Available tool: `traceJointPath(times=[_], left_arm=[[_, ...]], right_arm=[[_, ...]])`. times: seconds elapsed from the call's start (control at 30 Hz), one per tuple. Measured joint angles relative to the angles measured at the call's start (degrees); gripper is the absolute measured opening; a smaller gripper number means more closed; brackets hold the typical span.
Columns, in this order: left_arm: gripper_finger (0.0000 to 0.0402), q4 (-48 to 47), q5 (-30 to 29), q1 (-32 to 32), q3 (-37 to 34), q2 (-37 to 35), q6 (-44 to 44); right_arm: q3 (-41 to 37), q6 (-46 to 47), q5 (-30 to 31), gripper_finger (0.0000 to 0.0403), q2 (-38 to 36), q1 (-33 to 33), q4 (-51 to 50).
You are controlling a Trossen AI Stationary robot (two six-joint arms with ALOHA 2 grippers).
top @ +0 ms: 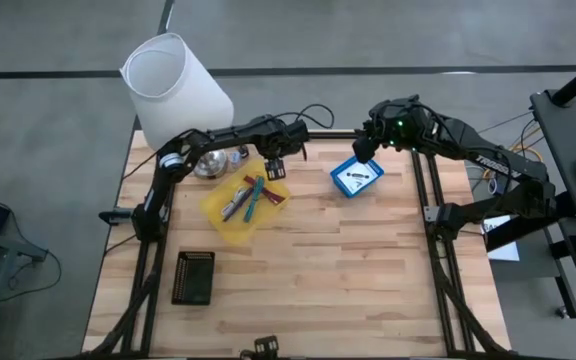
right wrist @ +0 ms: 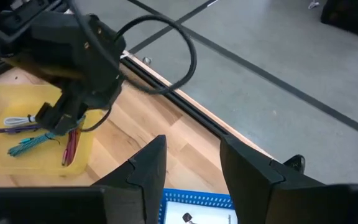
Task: Pick and place items into bin
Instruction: Put the white charger adapter into the black bin
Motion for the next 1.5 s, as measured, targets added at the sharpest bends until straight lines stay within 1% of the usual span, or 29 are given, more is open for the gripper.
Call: traceJointPath(times=[0.07,0.2,0.33,0.43,0.57,0.67,0.87,1.07,1.13,1.27,1.37,1.5], left_arm=[[0.0207,-0.5,-0.2,-0.6,0.0,0.0,-0.5],[0.0207,-3.6,-3.0,-1.3,0.0,0.0,-4.3],[0.0207,-8.8,-3.3,-1.5,0.0,0.0,-7.6],[0.0207,-12.7,-3.3,-1.4,0.0,0.0,-8.0],[0.0207,-14.4,-3.8,-1.5,0.0,0.0,-8.4],[0.0207,-15.3,-5.7,-1.5,0.2,-0.2,-11.1],[0.0207,-20.3,-5.7,-1.7,-0.1,-0.3,-20.3],[0.0207,-21.1,-6.0,-3.1,-0.7,-0.3,-26.0],[0.0207,-21.0,-8.0,-3.7,-1.0,-0.3,-27.8],[0.0207,-21.3,-16.5,-4.4,-2.6,-0.8,-36.6],[0.0207,-21.2,-17.3,-4.6,-4.5,-2.0,-42.8],[0.0207,-21.0,-16.9,-4.6,-6.1,-2.7,-46.7]], right_arm=[[0.0,-0.4,0.0,0.0138,0.0,0.0,0.0],[-0.1,-0.6,0.0,0.0139,0.0,0.0,0.0],[-0.3,-0.7,0.0,0.0135,0.0,0.0,0.0],[-0.3,-0.7,0.0,0.0132,0.0,0.0,0.0],[-0.4,-0.6,0.0,0.0132,0.0,0.0,0.0],[-0.5,-0.5,0.0,0.0135,0.0,0.0,0.0],[-0.6,-0.4,0.0,0.0129,0.0,0.0,0.0],[-0.6,-0.5,0.0,0.0129,0.0,0.0,0.0],[-0.6,-0.5,0.0,0.0130,0.0,0.0,0.0],[-0.6,-0.6,0.0,0.0126,0.0,0.0,0.0],[-0.7,-0.5,0.0,0.0123,0.0,0.0,0.0],[-0.7,-0.5,0.0,0.0125,0.0,0.0,0.0]])
